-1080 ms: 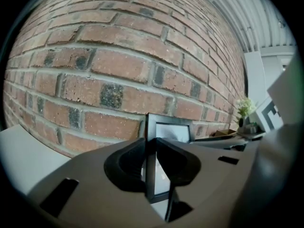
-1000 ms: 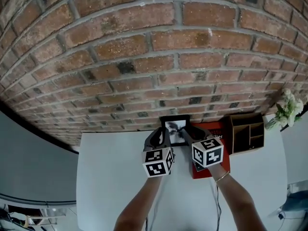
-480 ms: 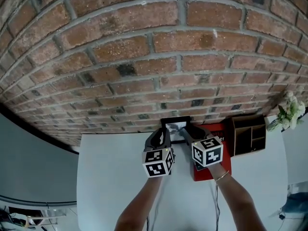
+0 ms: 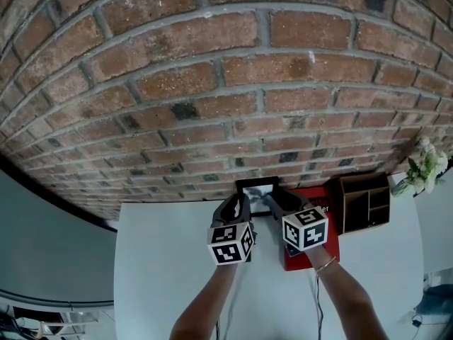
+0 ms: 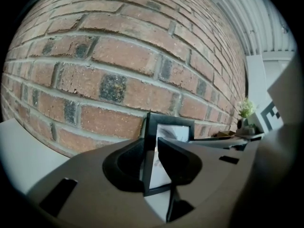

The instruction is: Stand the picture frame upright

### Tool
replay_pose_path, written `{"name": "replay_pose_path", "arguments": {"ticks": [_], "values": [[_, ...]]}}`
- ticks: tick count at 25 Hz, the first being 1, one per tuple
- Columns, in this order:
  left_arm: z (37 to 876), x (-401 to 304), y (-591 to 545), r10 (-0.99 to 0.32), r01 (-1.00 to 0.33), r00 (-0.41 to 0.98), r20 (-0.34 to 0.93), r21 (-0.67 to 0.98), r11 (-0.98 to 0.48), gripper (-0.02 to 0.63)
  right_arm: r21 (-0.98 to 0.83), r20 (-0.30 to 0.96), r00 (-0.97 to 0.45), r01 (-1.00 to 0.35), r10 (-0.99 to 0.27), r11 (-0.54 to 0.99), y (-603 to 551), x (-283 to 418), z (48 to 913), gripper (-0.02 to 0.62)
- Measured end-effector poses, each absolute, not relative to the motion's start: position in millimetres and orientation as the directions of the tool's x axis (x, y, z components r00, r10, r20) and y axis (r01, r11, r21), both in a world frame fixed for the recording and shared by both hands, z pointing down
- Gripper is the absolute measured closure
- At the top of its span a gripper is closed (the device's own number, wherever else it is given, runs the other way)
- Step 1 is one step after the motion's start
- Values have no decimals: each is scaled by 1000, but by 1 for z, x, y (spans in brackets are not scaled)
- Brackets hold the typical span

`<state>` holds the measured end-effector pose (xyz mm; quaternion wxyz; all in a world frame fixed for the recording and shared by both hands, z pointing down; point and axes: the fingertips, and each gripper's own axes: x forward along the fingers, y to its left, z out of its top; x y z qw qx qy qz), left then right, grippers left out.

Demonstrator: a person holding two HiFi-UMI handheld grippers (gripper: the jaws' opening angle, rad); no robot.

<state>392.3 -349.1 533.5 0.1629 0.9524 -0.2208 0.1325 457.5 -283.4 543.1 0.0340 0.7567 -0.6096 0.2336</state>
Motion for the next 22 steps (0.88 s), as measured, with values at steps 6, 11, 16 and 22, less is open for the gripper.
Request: {"name": "replay_pose_path", "arguments": {"ticks": [6, 11, 16, 22], "values": [[529, 389, -344, -374, -460, 867, 329, 237, -856, 494, -236, 386, 185, -928, -904, -290, -272, 456, 537, 482], [520, 372, -334, -369, -456, 868, 333, 238, -858, 489, -229, 398, 242, -907, -885, -352, -255, 447, 528, 482], [504, 348, -316, -348, -427, 878, 329, 206, -881, 536, -235, 390, 264, -897, -882, -373, -235, 427, 512, 482], [483, 313, -293, -336, -397, 885, 324, 145, -906, 596, -223, 368, 287, -896, -885, -383, -209, 394, 486, 500]]}}
